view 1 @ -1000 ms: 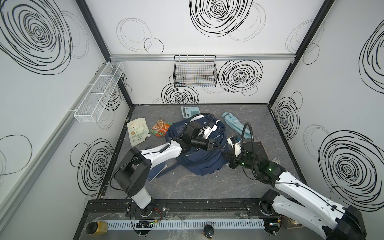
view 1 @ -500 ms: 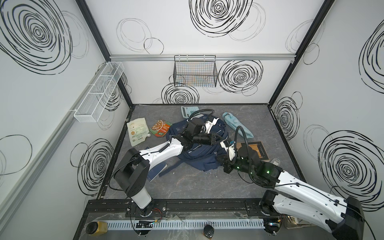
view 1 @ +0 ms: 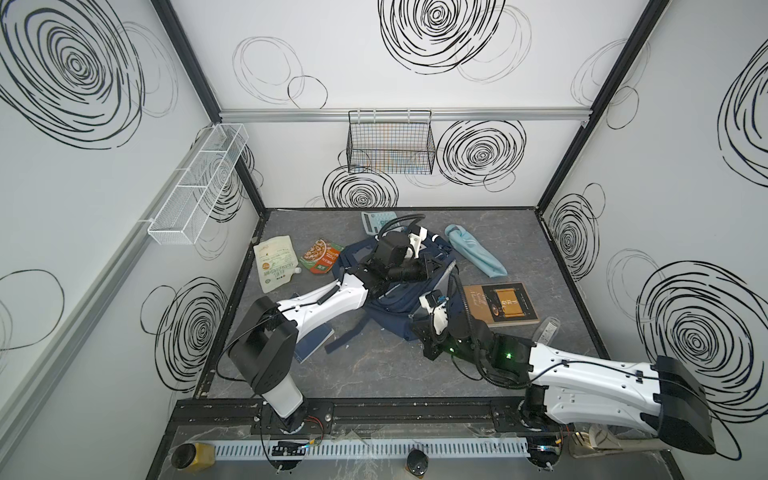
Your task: Pack the student bag
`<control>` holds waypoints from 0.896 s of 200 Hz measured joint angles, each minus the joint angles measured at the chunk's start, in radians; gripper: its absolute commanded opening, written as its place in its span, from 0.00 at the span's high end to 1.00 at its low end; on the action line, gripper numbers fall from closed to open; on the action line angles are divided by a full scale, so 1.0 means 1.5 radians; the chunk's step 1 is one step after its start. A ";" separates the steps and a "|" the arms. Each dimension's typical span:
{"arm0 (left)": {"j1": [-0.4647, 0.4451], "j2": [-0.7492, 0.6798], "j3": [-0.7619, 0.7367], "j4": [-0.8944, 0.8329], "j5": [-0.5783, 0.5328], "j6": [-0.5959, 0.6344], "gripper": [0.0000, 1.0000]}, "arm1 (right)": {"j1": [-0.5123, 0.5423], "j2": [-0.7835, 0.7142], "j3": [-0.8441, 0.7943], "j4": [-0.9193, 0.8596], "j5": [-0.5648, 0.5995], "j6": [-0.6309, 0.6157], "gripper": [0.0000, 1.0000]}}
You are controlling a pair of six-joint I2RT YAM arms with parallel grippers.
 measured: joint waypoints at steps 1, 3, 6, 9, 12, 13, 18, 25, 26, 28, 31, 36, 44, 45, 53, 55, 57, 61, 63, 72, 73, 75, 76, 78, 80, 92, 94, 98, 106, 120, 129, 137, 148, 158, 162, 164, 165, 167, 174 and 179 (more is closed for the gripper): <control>0.000 0.000 0.000 -0.001 -0.001 0.000 1.00 | 0.000 0.001 0.000 0.001 0.001 0.000 1.00; 0.000 0.000 0.002 -0.002 -0.004 0.000 1.00 | 0.001 0.003 0.000 0.005 0.005 0.000 1.00; 0.000 0.000 0.005 -0.005 -0.007 -0.001 1.00 | 0.003 0.008 0.000 0.010 0.010 0.000 1.00; 0.000 0.000 0.009 -0.009 -0.010 -0.002 1.00 | 0.004 0.011 0.000 0.016 0.014 0.000 1.00; 0.000 0.000 0.011 -0.013 -0.012 -0.003 1.00 | 0.005 0.015 0.000 0.020 0.019 0.000 1.00; 0.000 0.000 0.012 -0.014 -0.013 -0.003 1.00 | 0.005 0.017 0.000 0.023 0.021 0.000 1.00; 0.000 0.001 0.016 -0.019 -0.019 -0.005 1.00 | 0.006 0.022 0.000 0.029 0.027 0.000 1.00; 0.000 0.001 0.021 -0.026 -0.024 -0.008 1.00 | 0.009 0.031 0.001 0.039 0.037 -0.001 1.00; 0.000 0.001 0.021 -0.026 -0.025 -0.008 1.00 | 0.010 0.032 0.001 0.040 0.038 -0.001 1.00; 0.000 0.001 0.022 -0.027 -0.027 -0.008 1.00 | 0.010 0.035 0.001 0.043 0.041 -0.001 1.00; 0.000 0.001 0.023 -0.029 -0.030 -0.010 1.00 | 0.011 0.038 0.001 0.047 0.043 -0.002 1.00; 0.000 0.001 0.023 -0.030 -0.035 -0.011 1.00 | 0.012 0.044 0.001 0.052 0.049 -0.003 1.00; 0.000 0.001 0.023 -0.031 -0.041 -0.013 1.00 | 0.015 0.052 0.001 0.058 0.057 -0.004 1.00; 0.000 0.001 0.023 -0.032 -0.041 -0.013 1.00 | 0.015 0.054 0.001 0.058 0.058 -0.004 1.00; 0.000 0.001 0.023 -0.035 -0.049 -0.014 1.00 | 0.018 0.061 0.001 0.063 0.066 -0.006 1.00; 0.000 0.001 0.023 -0.036 -0.051 -0.014 1.00 | 0.019 0.063 0.001 0.063 0.069 -0.006 1.00; 0.000 0.001 0.023 -0.037 -0.052 -0.014 1.00 | 0.019 0.064 0.001 0.064 0.070 -0.007 1.00; 0.000 0.001 0.024 -0.039 -0.056 -0.014 1.00 | 0.020 0.066 0.001 0.064 0.073 -0.008 1.00; -0.001 0.001 0.024 -0.040 -0.058 -0.014 1.00 | 0.021 0.066 0.001 0.064 0.075 -0.008 1.00; -0.001 0.001 0.026 -0.045 -0.064 -0.010 1.00 | 0.022 0.067 0.001 0.063 0.080 -0.009 1.00; -0.002 0.001 0.026 -0.046 -0.064 -0.008 1.00 | 0.022 0.067 0.001 0.062 0.080 -0.009 1.00; -0.002 0.001 0.027 -0.047 -0.065 -0.006 1.00 | 0.023 0.067 0.002 0.061 0.081 -0.010 1.00; -0.002 0.001 0.028 -0.048 -0.065 -0.006 1.00 | 0.023 0.067 0.002 0.061 0.081 -0.010 1.00; -0.002 0.001 0.029 -0.050 -0.065 -0.005 1.00 | 0.023 0.067 0.002 0.061 0.082 -0.010 1.00; -0.002 0.001 0.030 -0.051 -0.065 -0.003 1.00 | 0.024 0.066 0.002 0.060 0.084 -0.011 1.00; -0.003 -0.001 0.032 -0.054 -0.062 0.013 0.84 | 0.027 0.059 0.003 0.054 0.087 -0.012 1.00; -0.003 -0.002 0.032 -0.054 -0.061 0.017 0.78 | 0.027 0.056 0.003 0.052 0.087 -0.013 1.00; -0.003 -0.003 0.032 -0.054 -0.059 0.022 0.65 | 0.028 0.052 0.003 0.049 0.087 -0.014 1.00; -0.003 -0.005 0.032 -0.046 -0.057 0.042 0.48 | 0.031 0.037 -0.003 0.050 0.076 -0.019 1.00; 0.002 -0.022 0.032 -0.035 -0.048 0.086 0.42 | 0.048 0.001 -0.030 0.055 0.052 -0.029 1.00; 0.007 -0.040 0.032 -0.048 -0.043 0.121 0.39 | 0.055 -0.030 -0.060 0.065 0.037 -0.039 1.00; 0.011 -0.059 0.029 -0.066 -0.037 0.156 0.36 | 0.060 -0.056 -0.087 0.074 0.026 -0.049 1.00; 0.017 -0.088 0.021 -0.100 -0.026 0.208 0.35 | 0.063 -0.090 -0.123 0.087 0.015 -0.067 1.00; 0.020 -0.110 0.014 -0.139 -0.016 0.249 0.31 | 0.063 -0.116 -0.149 0.095 0.004 -0.083 1.00; 0.020 -0.116 0.012 -0.153 -0.010 0.264 0.30 | 0.062 -0.124 -0.156 0.095 0.001 -0.092 1.00; 0.021 -0.119 0.010 -0.161 -0.007 0.270 0.30 | 0.061 -0.127 -0.158 0.095 -0.001 -0.093 1.00; 0.021 -0.121 0.010 -0.167 -0.003 0.277 0.30 | 0.060 -0.129 -0.159 0.095 -0.001 -0.096 1.00; 0.021 -0.123 0.009 -0.176 0.002 0.287 0.30 | 0.060 -0.131 -0.160 0.095 -0.003 -0.099 1.00; 0.021 -0.127 0.007 -0.204 0.018 0.308 0.30 | 0.055 -0.139 -0.163 0.097 -0.007 -0.111 1.00; 0.021 -0.128 0.007 -0.223 0.031 0.322 0.30 | 0.052 -0.143 -0.163 0.098 -0.010 -0.117 1.00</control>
